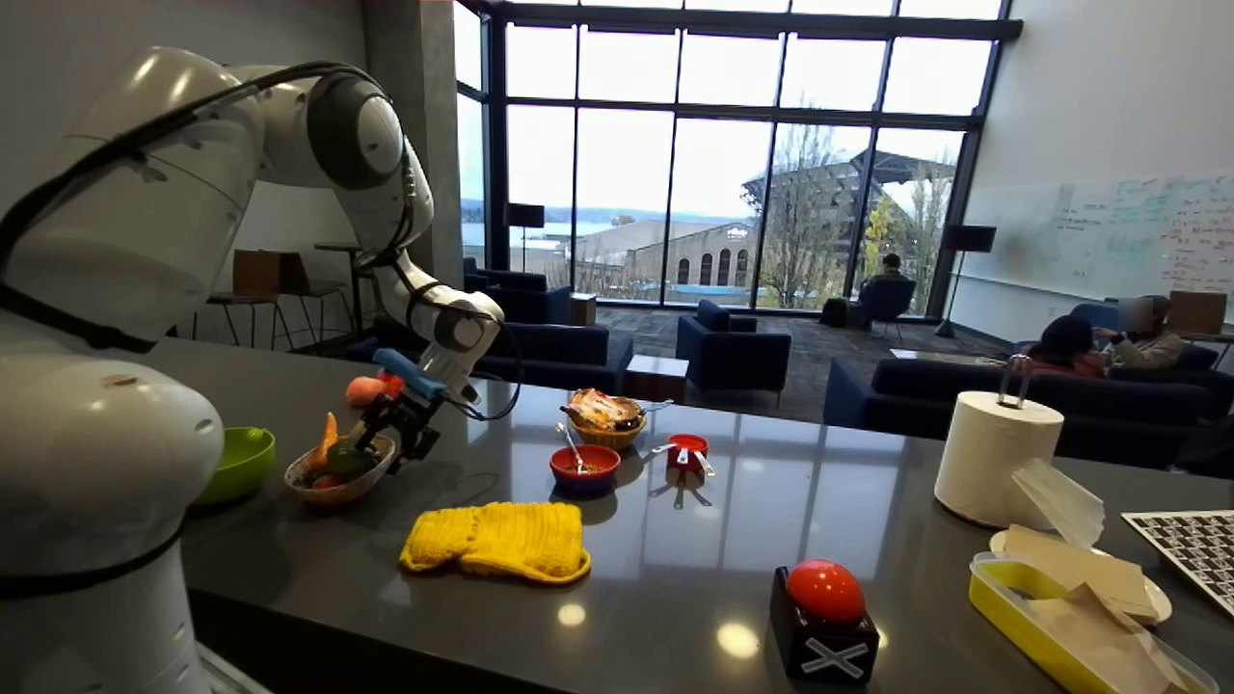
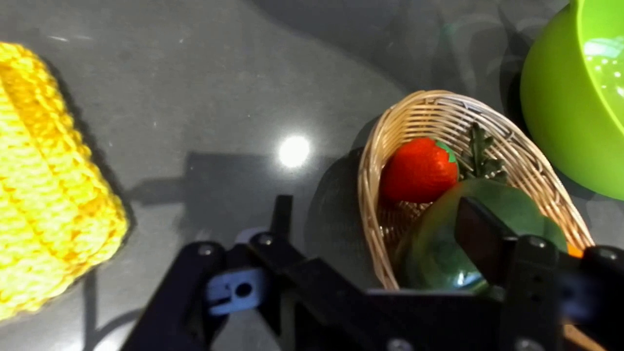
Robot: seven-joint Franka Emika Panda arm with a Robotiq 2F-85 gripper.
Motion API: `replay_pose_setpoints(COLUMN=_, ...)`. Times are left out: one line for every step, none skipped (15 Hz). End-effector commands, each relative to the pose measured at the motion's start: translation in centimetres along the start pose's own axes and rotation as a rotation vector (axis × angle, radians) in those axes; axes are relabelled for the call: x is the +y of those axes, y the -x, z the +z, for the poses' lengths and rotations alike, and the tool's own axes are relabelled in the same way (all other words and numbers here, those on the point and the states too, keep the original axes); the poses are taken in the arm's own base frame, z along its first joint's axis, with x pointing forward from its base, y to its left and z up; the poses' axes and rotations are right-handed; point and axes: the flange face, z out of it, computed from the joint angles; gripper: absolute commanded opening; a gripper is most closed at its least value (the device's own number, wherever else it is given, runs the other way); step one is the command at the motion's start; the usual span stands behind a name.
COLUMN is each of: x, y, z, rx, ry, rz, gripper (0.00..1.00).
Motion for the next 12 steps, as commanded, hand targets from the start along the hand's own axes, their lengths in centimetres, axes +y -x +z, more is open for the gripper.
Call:
replay_pose_setpoints(x=1.7, y=1.7, z=-1.8, rx=0.020, ry=0.058, rz=-0.018, gripper=1.00)
replay_pose_setpoints(x=2.2, y=1.9, z=-2.3, rx=0.028, ry=0.072, rz=-0.021, gripper=1.00)
replay_pose_setpoints(x=2.7, y=2.0, z=-2.8, rx=0.039, ry=0.085, rz=-0.026, gripper=1.00)
replay_pose_setpoints(x=3.2, y=2.3, z=-3.3, rx=0.048, ry=0.106, rz=-0.048, gripper=1.00)
replay_pose_setpoints(x=3.7, y=2.5, z=-3.8, rx=0.053, ry=0.128, rz=-0.074, gripper=1.00)
replay_pose_setpoints(x=4.3, y=2.7, z=-4.4, rx=0.062, ry=0.154, rz=-0.105, gripper=1.00)
replay_pose_setpoints(x=4.8, y=2.9, z=-5.0, rx=0.072, ry=0.177, rz=-0.129, gripper=1.00)
replay_pose_setpoints(x=5.3, y=3.1, z=-5.5, rx=0.085, ry=0.202, rz=-0.158, gripper=1.00)
replay_pose_setpoints(x=5.8, y=3.3, z=-6.3, rx=0.098, ry=0.227, rz=-0.187, gripper=1.00)
replay_pose_setpoints(x=6.3, y=3.4, z=-6.9, rx=0.111, ry=0.250, rz=-0.211, gripper=1.00)
replay_pose_setpoints(x=6.7, y=3.6, z=-7.7, rx=0.130, ry=0.273, rz=-0.235, gripper=1.00)
replay_pose_setpoints(x=7.1, y=3.8, z=-8.5, rx=0.149, ry=0.295, rz=-0.256, gripper=1.00)
